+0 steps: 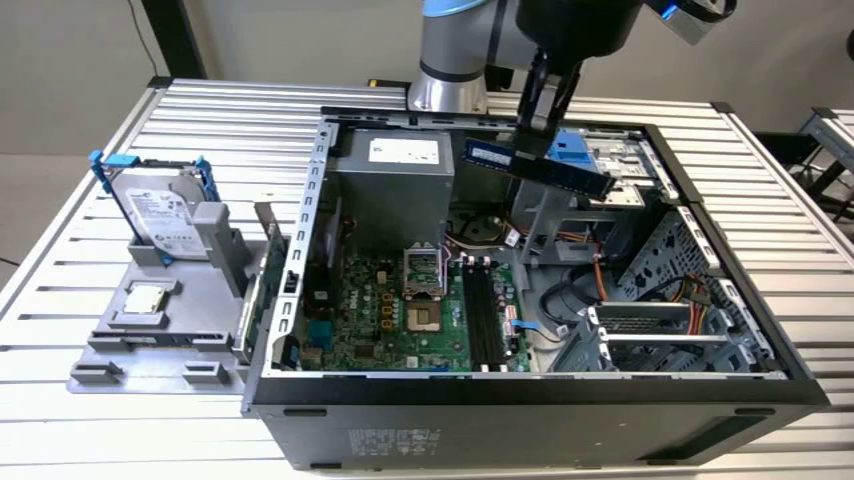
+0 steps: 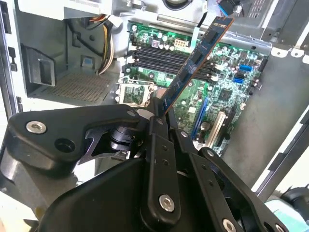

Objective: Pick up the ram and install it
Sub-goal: 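Insert the ram into the slot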

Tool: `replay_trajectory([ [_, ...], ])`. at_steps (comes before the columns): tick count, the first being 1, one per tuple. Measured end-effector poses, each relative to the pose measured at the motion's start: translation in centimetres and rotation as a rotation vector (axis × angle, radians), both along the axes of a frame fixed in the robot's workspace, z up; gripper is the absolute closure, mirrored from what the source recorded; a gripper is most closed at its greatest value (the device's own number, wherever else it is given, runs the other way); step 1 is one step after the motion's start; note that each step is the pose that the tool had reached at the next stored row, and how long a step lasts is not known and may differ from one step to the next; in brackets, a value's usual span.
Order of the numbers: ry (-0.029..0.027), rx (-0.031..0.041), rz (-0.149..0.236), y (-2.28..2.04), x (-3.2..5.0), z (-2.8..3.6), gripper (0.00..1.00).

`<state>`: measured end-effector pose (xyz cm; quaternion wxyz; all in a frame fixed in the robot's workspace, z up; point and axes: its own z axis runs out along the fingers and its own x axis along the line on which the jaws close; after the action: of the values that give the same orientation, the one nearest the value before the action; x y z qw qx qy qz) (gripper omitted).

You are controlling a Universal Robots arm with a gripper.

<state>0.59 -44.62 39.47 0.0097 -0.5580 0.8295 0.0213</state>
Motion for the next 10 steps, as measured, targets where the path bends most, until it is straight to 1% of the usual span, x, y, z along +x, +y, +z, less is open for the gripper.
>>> replay_trajectory([
  [10,0.0000,0.0001,-0.091,0.00,0.00,0.00,1.00],
])
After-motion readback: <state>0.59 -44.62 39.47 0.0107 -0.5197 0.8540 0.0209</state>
